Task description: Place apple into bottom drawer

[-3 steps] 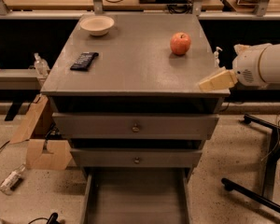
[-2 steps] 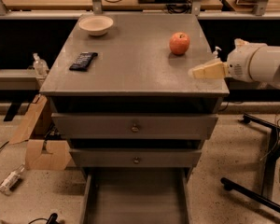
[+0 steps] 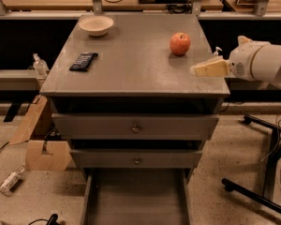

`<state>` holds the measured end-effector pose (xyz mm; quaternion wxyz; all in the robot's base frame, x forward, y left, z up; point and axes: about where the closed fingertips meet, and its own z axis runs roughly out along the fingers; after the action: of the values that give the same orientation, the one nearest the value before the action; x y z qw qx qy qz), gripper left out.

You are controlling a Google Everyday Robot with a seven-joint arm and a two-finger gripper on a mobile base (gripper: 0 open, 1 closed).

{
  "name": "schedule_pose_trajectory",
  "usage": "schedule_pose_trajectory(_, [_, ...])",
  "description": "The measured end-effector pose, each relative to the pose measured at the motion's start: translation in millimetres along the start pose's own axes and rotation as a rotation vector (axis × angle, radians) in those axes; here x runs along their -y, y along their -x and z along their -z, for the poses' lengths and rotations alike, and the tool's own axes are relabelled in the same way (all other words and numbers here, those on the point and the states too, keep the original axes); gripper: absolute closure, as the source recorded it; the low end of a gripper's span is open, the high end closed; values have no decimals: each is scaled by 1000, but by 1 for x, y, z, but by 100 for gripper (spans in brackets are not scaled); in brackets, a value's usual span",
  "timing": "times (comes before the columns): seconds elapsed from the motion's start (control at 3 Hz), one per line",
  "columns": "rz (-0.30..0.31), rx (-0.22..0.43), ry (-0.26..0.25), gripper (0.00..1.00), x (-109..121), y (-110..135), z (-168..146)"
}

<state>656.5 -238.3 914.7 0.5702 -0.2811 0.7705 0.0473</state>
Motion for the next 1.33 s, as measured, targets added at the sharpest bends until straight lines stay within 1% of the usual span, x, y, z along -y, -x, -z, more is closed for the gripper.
schedule_pose_trajectory(0.33, [0, 87, 5, 0, 9, 14, -19])
schedule_pose_trajectory(0.67, [36, 203, 26, 0, 25, 40, -59])
schedule_pose_trajectory(1.0, [54, 243, 43, 0, 32, 58, -89])
schedule_pose_trajectory(1.33, [7, 232, 43, 0, 37, 57, -117])
